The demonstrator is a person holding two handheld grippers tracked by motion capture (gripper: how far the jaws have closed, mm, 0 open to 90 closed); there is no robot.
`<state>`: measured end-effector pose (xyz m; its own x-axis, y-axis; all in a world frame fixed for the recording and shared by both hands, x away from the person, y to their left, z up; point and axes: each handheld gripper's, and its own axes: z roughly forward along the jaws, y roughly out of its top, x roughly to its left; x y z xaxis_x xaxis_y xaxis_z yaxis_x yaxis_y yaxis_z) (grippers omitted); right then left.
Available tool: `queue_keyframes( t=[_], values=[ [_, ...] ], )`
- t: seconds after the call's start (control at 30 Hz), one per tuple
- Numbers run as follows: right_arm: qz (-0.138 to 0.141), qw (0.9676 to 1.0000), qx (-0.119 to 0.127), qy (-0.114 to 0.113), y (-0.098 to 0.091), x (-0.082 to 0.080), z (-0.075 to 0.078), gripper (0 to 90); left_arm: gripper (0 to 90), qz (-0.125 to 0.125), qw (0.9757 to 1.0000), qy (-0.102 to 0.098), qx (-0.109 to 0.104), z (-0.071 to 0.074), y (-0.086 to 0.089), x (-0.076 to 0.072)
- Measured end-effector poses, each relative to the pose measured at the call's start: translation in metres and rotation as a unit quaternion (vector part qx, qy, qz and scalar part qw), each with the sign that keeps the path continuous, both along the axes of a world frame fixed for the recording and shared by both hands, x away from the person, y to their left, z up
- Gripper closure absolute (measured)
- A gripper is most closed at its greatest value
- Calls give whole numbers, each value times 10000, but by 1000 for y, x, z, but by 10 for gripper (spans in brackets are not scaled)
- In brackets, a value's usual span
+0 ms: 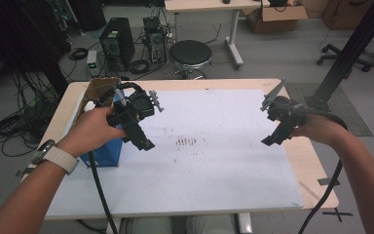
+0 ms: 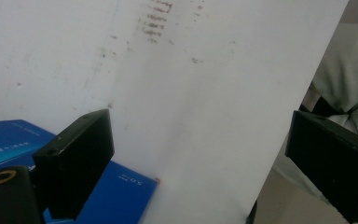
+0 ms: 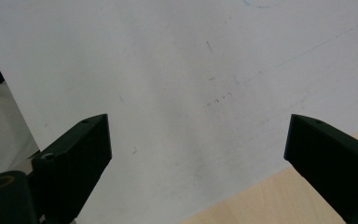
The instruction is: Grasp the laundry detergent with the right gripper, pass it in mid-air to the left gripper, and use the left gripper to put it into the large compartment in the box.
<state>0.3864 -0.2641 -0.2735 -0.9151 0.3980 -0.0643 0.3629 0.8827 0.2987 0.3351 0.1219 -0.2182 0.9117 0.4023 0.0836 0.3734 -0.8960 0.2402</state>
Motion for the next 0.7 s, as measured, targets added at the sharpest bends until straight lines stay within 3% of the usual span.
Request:
queue_keyframes(
  t=[0.7],
  values=[
    [13,10000,9,-7,1,0,-2,72,84,90,9999,-84,-105,3,1,1]
  ],
)
